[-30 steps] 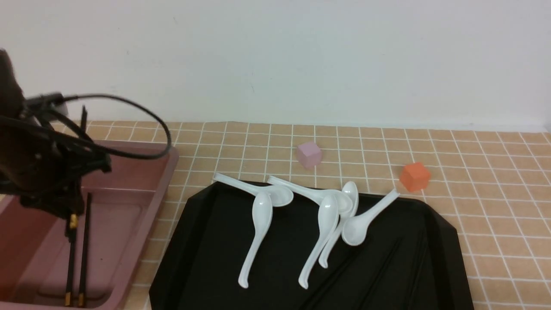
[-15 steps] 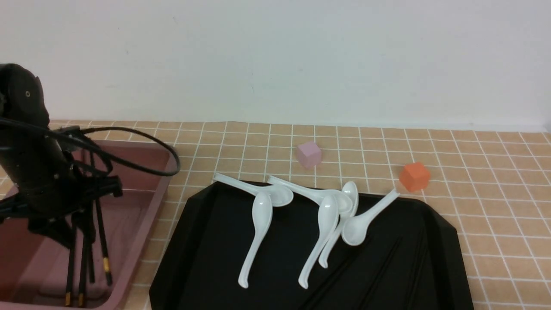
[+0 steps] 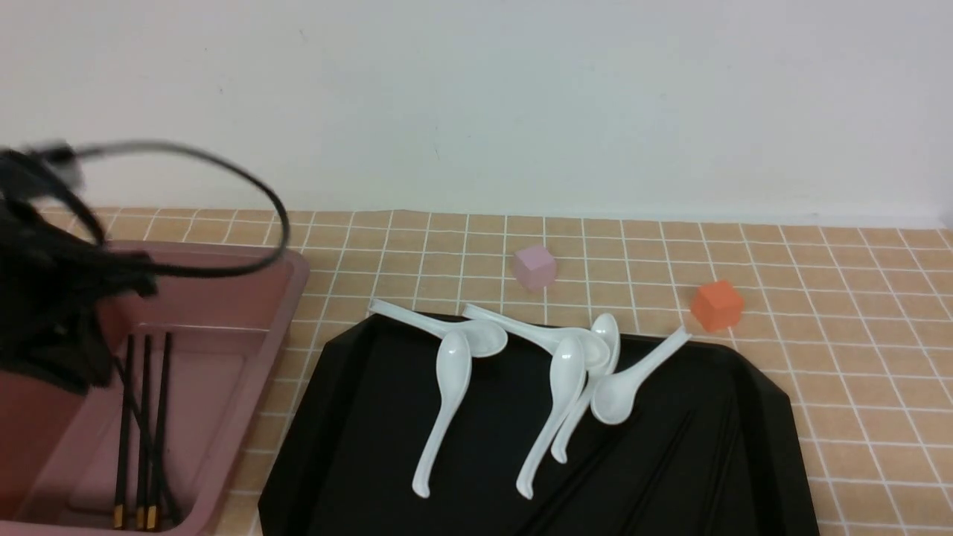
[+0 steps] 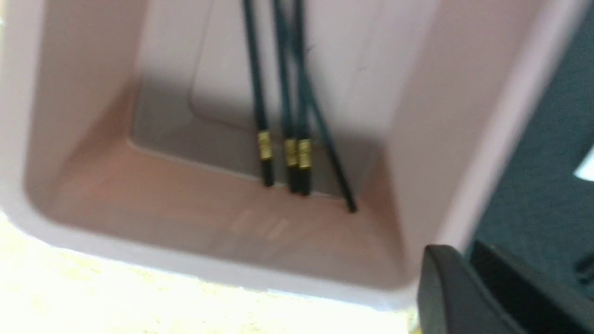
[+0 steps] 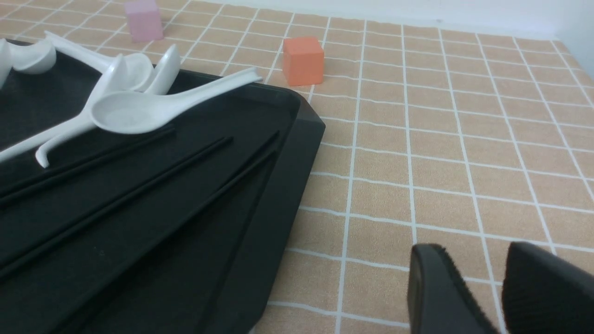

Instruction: On brown tablecloth take chopsticks from black tray and put them in box.

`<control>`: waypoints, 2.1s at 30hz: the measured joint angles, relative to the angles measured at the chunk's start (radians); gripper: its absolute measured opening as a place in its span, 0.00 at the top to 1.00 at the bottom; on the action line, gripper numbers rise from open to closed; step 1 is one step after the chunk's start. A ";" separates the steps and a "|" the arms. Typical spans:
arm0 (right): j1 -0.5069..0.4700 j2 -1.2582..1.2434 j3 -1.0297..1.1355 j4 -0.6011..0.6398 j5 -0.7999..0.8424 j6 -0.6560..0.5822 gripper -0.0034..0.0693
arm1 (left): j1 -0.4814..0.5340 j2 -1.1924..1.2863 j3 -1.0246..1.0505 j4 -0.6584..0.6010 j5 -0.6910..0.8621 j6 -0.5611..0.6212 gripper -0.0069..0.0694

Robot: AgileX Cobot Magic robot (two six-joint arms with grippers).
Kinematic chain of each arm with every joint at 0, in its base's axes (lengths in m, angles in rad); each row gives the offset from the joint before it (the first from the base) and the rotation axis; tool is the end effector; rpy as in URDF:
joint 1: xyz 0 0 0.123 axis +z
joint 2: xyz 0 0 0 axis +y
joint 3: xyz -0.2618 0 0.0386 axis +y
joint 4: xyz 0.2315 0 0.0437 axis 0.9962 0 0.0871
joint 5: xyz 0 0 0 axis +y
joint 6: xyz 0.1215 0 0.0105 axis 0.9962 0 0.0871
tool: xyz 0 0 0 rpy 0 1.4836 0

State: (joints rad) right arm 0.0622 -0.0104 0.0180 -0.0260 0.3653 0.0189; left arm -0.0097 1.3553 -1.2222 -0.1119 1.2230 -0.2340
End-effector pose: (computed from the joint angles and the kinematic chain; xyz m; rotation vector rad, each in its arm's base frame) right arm 0.0865 0.0043 0.1663 -0.0563 1.8556 0.0309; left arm 0.2530 -0.0153 0.2838 -0.3501 2.8266 -0.2097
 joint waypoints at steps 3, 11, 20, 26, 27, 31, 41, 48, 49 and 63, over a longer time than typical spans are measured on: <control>0.000 0.000 0.000 0.000 0.000 0.000 0.62 | 0.000 -0.126 0.011 -0.011 0.002 0.017 0.93; 0.000 0.000 0.000 0.000 0.000 0.000 0.62 | 0.000 -0.585 0.302 -0.133 -0.189 0.097 0.93; 0.000 0.000 0.000 0.000 0.000 0.000 0.62 | 0.000 -1.090 0.767 -0.359 -0.623 0.183 0.93; 0.000 0.000 0.000 0.000 0.000 0.000 0.62 | 0.000 -1.293 0.936 -0.385 -0.692 0.186 0.93; 0.000 0.000 0.000 0.000 0.000 0.000 0.62 | 0.000 -1.316 0.965 -0.385 -0.692 0.186 0.93; 0.000 0.000 0.000 0.000 0.000 0.000 0.62 | 0.000 -1.334 1.022 -0.384 -0.694 0.186 0.93; 0.000 0.000 0.000 0.000 0.000 0.000 0.62 | 0.000 -1.335 1.124 -0.203 -0.804 0.187 0.93; 0.000 0.000 0.000 0.000 0.000 0.000 0.62 | 0.000 -1.364 1.246 -0.106 -0.899 0.164 0.92; 0.000 0.000 0.000 0.000 0.000 0.000 0.62 | 0.000 -1.366 1.247 -0.090 -0.890 0.150 0.92; 0.000 0.000 0.000 0.000 0.000 0.000 0.62 | -0.094 -1.367 1.252 0.056 -0.846 -0.017 0.92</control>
State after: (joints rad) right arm 0.0622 -0.0104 0.0180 -0.0260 0.3653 0.0189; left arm -0.1040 -0.0114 0.0295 -0.0559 0.3773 -0.2513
